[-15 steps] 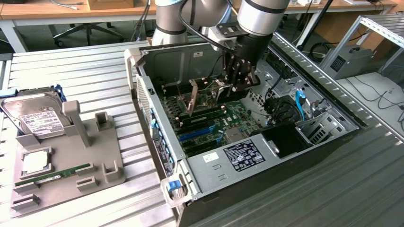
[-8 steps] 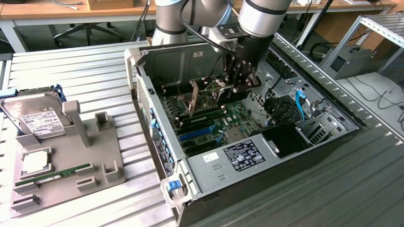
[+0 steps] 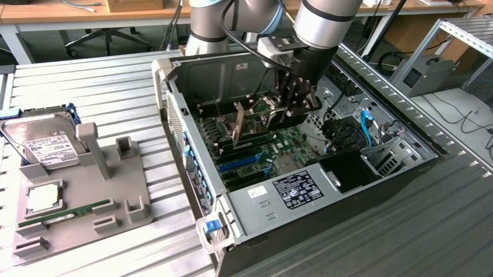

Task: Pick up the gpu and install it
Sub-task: 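Insert the gpu into the slot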

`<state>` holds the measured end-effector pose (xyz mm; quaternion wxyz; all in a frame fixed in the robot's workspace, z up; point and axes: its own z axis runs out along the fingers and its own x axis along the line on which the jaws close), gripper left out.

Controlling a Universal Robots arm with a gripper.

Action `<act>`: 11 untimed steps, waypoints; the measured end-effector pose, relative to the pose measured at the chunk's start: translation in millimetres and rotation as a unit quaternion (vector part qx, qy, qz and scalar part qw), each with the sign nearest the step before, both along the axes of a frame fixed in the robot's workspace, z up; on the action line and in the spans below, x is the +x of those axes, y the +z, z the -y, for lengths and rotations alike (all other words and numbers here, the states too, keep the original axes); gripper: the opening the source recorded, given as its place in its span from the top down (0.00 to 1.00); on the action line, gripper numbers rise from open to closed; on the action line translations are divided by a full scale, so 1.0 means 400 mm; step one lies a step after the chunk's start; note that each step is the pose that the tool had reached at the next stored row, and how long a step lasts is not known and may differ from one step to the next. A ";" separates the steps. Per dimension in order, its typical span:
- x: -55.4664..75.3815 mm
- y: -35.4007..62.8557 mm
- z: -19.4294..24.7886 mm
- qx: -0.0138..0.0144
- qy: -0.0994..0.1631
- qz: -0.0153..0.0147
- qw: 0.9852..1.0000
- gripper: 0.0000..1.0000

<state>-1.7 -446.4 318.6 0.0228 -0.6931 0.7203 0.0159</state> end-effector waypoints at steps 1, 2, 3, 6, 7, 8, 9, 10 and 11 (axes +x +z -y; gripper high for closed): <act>0.000 0.000 0.003 0.000 0.000 0.000 1.000 0.73; 0.000 0.000 0.006 0.000 0.000 0.000 1.000 0.73; 0.000 0.000 0.008 0.000 0.000 0.000 1.000 0.73; 0.000 0.000 0.009 0.000 0.000 0.000 1.000 0.73; 0.000 0.000 0.009 0.000 0.000 0.000 1.000 0.73; 0.000 0.000 0.009 0.000 0.000 0.000 1.000 0.73; 0.000 0.000 0.009 0.000 0.000 0.000 1.000 0.73; 0.000 0.000 0.009 0.000 0.000 0.000 1.000 0.73; 0.000 0.000 0.009 0.000 0.000 0.000 1.000 0.73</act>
